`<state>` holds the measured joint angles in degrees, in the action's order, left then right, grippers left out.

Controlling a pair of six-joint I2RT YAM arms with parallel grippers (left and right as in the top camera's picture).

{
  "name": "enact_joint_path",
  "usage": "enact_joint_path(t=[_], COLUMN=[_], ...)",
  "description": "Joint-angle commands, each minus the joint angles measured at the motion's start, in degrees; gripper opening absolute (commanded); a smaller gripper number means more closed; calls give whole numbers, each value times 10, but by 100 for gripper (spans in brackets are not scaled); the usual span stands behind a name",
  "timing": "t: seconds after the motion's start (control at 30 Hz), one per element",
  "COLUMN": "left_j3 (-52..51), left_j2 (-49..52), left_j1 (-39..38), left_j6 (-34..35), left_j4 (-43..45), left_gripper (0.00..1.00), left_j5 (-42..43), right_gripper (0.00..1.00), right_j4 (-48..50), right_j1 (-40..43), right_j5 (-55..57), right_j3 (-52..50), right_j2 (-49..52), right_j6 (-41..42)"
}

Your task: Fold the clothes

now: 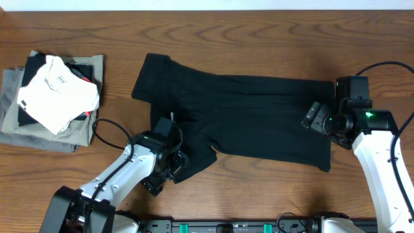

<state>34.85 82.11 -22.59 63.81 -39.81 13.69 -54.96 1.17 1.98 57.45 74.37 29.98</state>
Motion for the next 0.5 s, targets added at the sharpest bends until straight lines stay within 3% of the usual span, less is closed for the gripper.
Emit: enact_joint_path(t=[0.0, 0.13, 0.4, 0.47], left_j3=[-8, -8, -8, -8], left_j2=[21, 21, 21, 21], left_j1=[-2, -2, -2, -2], left_j6=[3, 3, 3, 3], left_j4=[14, 14, 13, 13], left_gripper=[94, 78, 32, 29], left_j5=[9, 9, 9, 9], right_gripper=[91, 89, 76, 74], right_j4=[-1, -13, -52, -41], right_j1=[-4, -4, 3, 7], right_j5=[6, 12, 70, 61], right_j3=[-2, -2, -17, -40], right_j2=[0, 0, 0, 0], right_j6=[9, 9, 98, 98])
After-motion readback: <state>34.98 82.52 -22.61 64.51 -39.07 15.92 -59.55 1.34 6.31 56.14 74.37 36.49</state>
